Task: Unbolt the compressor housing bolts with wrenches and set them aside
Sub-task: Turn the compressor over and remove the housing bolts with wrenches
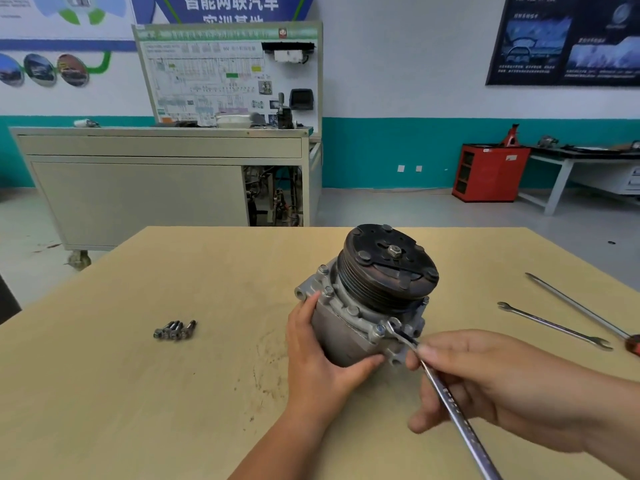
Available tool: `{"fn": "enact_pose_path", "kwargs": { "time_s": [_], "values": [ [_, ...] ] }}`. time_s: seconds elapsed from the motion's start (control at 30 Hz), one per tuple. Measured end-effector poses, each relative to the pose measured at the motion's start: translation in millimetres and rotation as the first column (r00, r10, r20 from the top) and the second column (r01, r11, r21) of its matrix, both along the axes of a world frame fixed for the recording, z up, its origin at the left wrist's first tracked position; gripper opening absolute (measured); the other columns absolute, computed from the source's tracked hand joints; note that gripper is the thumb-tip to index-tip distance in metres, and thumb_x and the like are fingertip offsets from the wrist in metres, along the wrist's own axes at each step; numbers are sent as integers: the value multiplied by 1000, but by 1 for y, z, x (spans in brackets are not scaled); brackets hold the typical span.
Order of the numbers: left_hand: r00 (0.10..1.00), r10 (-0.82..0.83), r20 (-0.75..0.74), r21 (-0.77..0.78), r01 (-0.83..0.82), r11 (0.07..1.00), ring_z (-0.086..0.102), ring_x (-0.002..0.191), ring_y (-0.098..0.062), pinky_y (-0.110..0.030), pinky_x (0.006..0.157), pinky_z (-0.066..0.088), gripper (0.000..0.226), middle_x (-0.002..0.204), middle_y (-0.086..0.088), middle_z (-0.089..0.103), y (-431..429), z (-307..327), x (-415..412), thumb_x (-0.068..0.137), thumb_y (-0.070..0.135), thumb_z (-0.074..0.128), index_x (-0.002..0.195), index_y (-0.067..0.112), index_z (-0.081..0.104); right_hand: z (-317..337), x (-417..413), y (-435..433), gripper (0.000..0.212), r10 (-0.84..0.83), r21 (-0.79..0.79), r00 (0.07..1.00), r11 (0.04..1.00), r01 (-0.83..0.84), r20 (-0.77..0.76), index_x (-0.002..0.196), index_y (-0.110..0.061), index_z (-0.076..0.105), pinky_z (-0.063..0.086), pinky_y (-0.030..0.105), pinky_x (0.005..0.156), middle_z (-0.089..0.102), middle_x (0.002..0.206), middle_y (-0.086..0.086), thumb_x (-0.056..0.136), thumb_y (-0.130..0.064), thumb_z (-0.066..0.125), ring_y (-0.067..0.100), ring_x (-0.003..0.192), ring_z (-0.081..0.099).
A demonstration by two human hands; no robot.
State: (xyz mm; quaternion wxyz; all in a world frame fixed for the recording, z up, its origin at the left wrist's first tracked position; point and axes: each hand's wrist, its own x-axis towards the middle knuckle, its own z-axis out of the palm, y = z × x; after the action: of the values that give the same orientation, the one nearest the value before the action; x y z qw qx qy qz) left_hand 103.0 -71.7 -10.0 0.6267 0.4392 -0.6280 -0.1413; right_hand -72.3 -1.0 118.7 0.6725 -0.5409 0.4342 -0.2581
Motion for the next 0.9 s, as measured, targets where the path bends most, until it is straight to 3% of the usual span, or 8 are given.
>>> {"fn": "enact_pose_path", "kwargs": {
  "time_s": [0.1, 0.33, 0.5, 0.6, 0.67, 0.77, 0.83, 0.9],
  "values": [
    [991, 121, 51, -95, -116, 989, 38, 119, -16, -40, 100, 37, 98, 126, 11, 33, 2, 0, -8, 52, 62, 77, 132, 41, 24, 5, 7, 4, 28, -97, 69, 992, 993, 91, 80, 80, -6, 63, 56, 33, 53, 63, 58, 15, 66, -29, 61, 25, 39, 59],
    [991, 130, 40, -118, -125, 985, 31, 114, -7, -27, 98, 30, 99, 126, 14, 26, 2, 0, -8, 50, 61, 74, 130, 41, 21, 14, 12, 2, 28, -209, 95, 975, 975, 201, 81, 84, -2, 59, 49, 25, 40, 53, 46, 7, 72, -27, 57, 14, 27, 45],
    [990, 133, 42, -114, -127, 985, 32, 115, -9, -33, 100, 32, 100, 126, 13, 26, 1, 1, -8, 49, 60, 75, 131, 41, 21, 7, 8, 2, 34, -97, 73, 995, 993, 95, 30, 88, -2, 56, 48, 26, 42, 54, 47, 9, 70, -30, 57, 16, 27, 47],
    [992, 119, 33, -101, -115, 988, 32, 115, -7, -26, 100, 28, 100, 126, 14, 26, 1, 1, -8, 49, 59, 76, 130, 41, 22, 7, -1, -8, 31, 67, 71, 994, 996, -61, -86, 88, -9, 55, 48, 25, 46, 57, 50, 6, 74, -37, 55, 16, 33, 54],
    [993, 112, 32, -93, -109, 990, 33, 114, -7, -24, 100, 28, 98, 125, 13, 26, 0, 0, -8, 48, 59, 75, 130, 38, 26, 16, -12, -22, 27, 199, 14, 936, 979, -204, -290, 86, -13, 54, 49, 23, 47, 57, 51, 1, 80, -39, 50, 13, 38, 55],
    [996, 92, 13, -65, -91, 994, 30, 120, -3, -22, 101, 27, 98, 126, 14, 25, 1, 1, -7, 47, 60, 75, 129, 40, 26, 29, -25, -41, 23, 128, -210, 802, 930, -301, -584, 81, -16, 58, 45, 21, 55, 50, 51, -10, 88, -36, 48, 8, 47, 46],
    [997, 78, 6, -59, -77, 995, 27, 124, 1, -20, 102, 25, 98, 126, 15, 25, 2, 2, -7, 46, 61, 75, 128, 42, 26, 30, -31, -49, 23, 41, -330, 779, 891, -312, -625, 79, -21, 63, 43, 19, 60, 50, 54, -11, 95, -28, 48, 7, 51, 46],
    [998, 66, 1, -58, -66, 996, 26, 123, 7, -14, 101, 24, 96, 125, 15, 25, 2, 2, -7, 45, 61, 75, 126, 47, 26, 27, -33, -48, 23, 140, -225, 843, 929, -293, -520, 80, -17, 60, 45, 18, 59, 55, 57, -8, 97, -23, 46, 8, 52, 54]
  ]
}}
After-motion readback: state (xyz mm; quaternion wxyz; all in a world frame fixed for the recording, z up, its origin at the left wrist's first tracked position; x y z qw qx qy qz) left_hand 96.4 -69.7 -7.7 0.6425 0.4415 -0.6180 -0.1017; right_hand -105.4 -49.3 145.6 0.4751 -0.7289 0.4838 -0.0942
